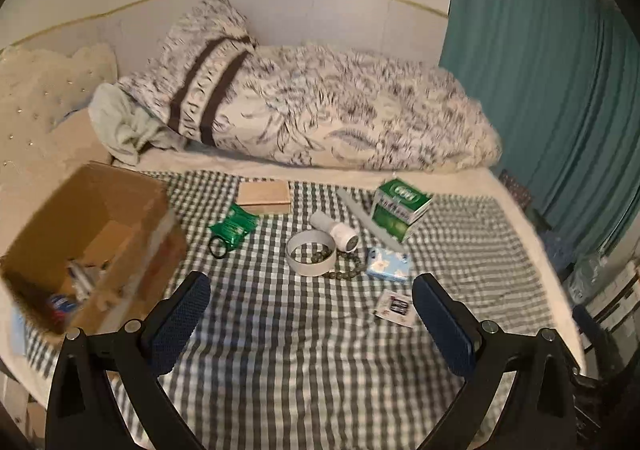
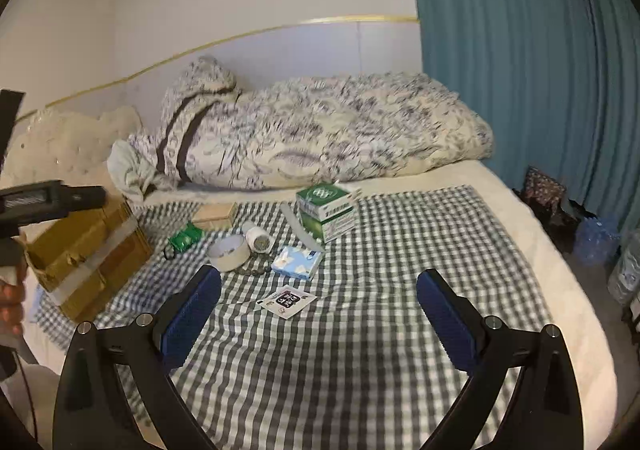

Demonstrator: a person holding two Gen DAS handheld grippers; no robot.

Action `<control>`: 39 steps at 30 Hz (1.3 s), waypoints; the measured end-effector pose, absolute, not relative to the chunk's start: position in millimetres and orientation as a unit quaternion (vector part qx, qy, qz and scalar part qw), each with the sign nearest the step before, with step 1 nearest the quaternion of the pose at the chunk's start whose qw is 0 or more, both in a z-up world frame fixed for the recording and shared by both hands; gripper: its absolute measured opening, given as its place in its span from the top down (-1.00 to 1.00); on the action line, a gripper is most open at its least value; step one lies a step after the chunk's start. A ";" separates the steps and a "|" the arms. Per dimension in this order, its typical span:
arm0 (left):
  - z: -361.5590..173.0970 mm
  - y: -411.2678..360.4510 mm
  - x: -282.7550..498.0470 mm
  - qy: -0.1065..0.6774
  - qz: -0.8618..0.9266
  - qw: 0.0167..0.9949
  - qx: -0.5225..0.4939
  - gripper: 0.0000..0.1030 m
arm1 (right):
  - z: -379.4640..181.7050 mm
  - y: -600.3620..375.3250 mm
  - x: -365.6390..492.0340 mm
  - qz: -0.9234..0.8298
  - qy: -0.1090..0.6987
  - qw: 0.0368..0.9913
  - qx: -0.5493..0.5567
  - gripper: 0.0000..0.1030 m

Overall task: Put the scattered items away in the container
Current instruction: 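Move both tools back over the remaining items, then grasp the white tape roll with the left tool while the right grasps the sachet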

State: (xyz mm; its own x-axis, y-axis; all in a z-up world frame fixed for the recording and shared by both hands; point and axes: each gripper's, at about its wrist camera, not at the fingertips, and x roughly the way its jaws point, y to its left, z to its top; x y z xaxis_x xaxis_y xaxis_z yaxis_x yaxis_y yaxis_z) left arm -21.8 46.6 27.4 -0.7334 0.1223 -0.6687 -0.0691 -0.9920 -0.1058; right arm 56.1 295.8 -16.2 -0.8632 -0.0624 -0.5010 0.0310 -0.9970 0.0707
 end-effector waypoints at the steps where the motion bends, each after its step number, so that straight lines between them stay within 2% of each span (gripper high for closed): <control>1: 16.2 50.1 -32.2 -0.032 0.927 0.049 -0.370 -1.00 | -25.0 291.9 43.3 -0.962 -0.029 0.026 0.271 -0.92; 13: -110.2 72.8 -138.6 -0.051 0.891 0.084 -0.444 -1.00 | -130.7 252.6 -66.2 -0.931 -0.025 0.026 0.364 -0.92; 18: -134.0 79.1 -159.6 -0.032 0.884 0.083 -0.460 -1.00 | -162.3 246.5 -96.5 -0.919 -0.028 0.015 0.392 -0.92; 23: -154.8 75.1 -181.3 -0.061 0.874 0.071 -0.477 -1.00 | -176.1 240.6 -111.8 -0.913 -0.016 0.002 0.408 -0.90; 26: -164.5 73.8 -190.9 -0.077 0.870 0.063 -0.484 -1.00 | -184.8 242.3 -118.8 -0.905 -0.020 -0.001 0.425 -0.73; 33: -179.0 71.1 -211.6 -0.089 0.866 0.056 -0.489 -1.00 | -194.8 243.8 -124.8 -0.900 -0.022 -0.003 0.436 -0.71; 35: -179.9 71.3 -212.4 -0.082 0.869 0.061 -0.485 -1.00 | -195.4 242.5 -125.4 -0.899 -0.018 -0.003 0.437 -0.63; 36: -179.5 71.5 -211.8 -0.080 0.870 0.066 -0.482 -0.99 | -195.7 242.7 -126.1 -0.899 -0.017 -0.004 0.437 -0.59; 39: -178.1 71.0 -208.9 -0.067 0.874 0.072 -0.476 -0.61 | -197.1 245.4 -126.3 -0.899 -0.018 -0.008 0.437 -0.43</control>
